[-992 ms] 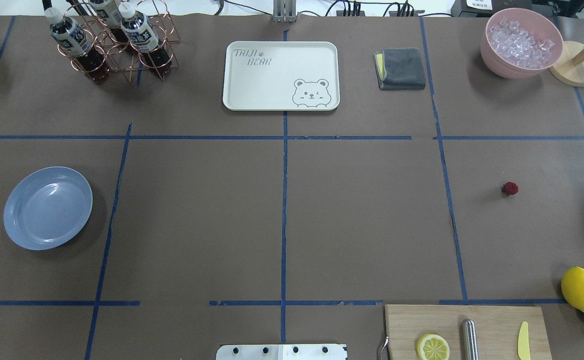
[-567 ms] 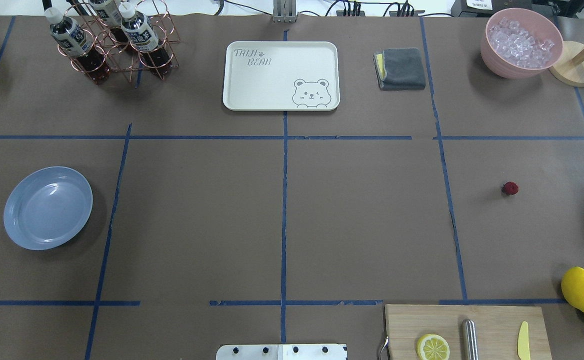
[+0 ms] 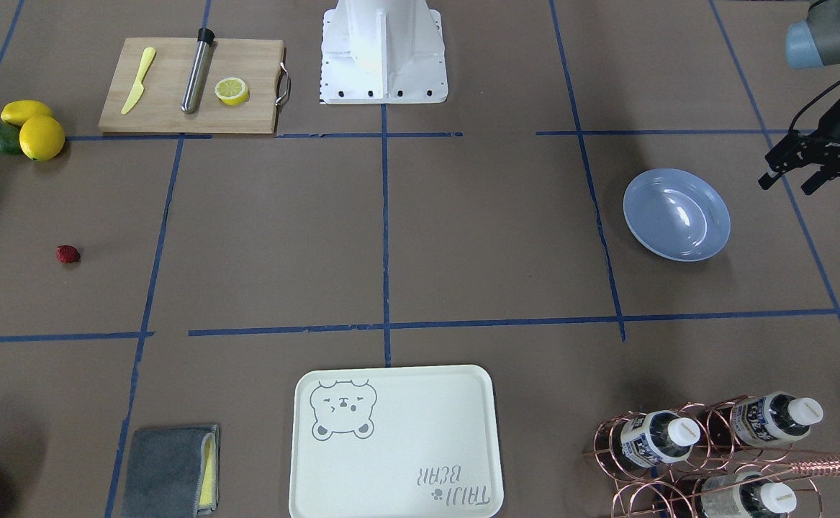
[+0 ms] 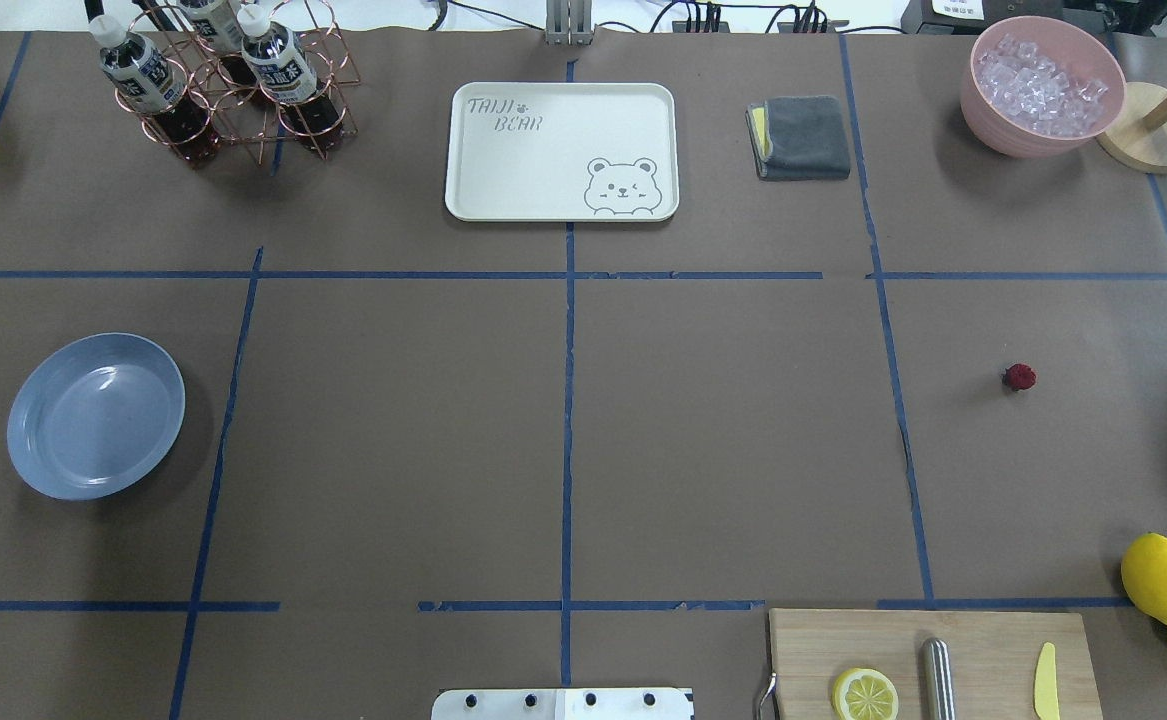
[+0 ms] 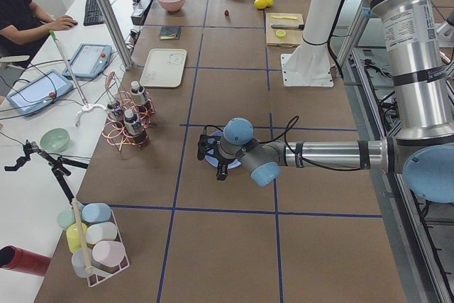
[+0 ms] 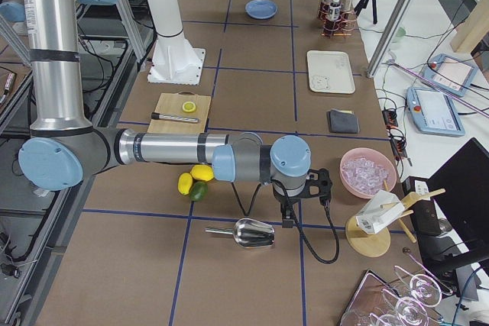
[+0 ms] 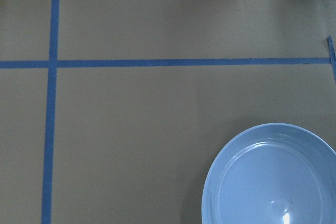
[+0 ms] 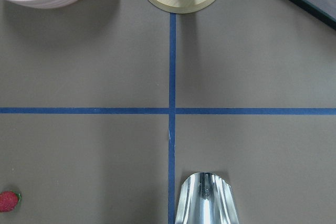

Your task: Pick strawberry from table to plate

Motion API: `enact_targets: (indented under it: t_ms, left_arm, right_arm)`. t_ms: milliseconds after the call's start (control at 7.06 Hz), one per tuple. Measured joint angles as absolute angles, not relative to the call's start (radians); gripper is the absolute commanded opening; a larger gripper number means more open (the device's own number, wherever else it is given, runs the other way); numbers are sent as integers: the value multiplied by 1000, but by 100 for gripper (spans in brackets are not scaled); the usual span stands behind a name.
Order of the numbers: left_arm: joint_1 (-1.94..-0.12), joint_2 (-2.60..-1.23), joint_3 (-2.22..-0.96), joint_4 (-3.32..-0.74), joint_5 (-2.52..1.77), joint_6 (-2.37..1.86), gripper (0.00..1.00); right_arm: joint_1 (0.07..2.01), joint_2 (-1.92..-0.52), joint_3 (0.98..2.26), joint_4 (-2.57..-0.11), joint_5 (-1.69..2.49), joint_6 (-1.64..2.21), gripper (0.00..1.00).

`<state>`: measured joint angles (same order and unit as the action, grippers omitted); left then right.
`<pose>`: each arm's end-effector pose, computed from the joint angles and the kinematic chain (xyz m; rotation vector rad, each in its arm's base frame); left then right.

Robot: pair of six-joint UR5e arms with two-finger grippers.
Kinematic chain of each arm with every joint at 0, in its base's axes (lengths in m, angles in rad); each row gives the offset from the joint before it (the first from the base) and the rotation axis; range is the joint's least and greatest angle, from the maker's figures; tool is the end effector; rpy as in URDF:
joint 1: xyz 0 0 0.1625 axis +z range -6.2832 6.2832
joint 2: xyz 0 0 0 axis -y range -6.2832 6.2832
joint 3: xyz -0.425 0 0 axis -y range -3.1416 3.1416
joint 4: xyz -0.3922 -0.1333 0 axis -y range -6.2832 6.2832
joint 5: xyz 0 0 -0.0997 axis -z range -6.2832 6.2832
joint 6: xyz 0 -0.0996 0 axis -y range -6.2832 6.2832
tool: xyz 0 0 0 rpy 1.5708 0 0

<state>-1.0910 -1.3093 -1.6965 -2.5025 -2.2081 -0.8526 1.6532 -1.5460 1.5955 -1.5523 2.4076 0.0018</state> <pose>0.1216 -0.3940 0.6109 0.2308 0.9463 -0.0894 0.1008 -0.4997 0.6278 0.0976 -0.8333 0.0508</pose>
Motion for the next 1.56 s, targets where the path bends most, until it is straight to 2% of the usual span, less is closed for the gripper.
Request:
enact_targets:
  t_ms: [283, 567, 708, 850, 992, 1417, 1558]
  left_arm:
    - [-980, -1327, -1665, -2528, -2105, -948, 84]
    - [-926, -1357, -1598, -2586, -2074, -1005, 73]
    - [-906, -1363, -1582, -2608, -2065, -1036, 59]
    - [-892, -1366, -1576, -2617, -2061, -1052, 49]
    - [-885, -1367, -1574, -2620, -2059, -1057, 45]
    - [-877, -1368, -1572, -2620, -2058, -1058, 44]
    - [-876, -1368, -1572, -2620, -2058, -1057, 36]
  right_arm:
    - [1652, -1547, 1594, -1551, 2411, 3, 100]
    - [1652, -1548, 1595, -1551, 2413, 3, 100]
    - [1652, -1548, 1596, -1551, 2415, 3, 100]
    - [1652, -1548, 1597, -1551, 2416, 3, 100]
    - [1652, -1548, 1597, -1551, 2416, 3, 100]
    - [1652, -1548, 1597, -1551, 2416, 3, 100]
    - [1652, -1548, 1598, -1551, 2416, 3, 100]
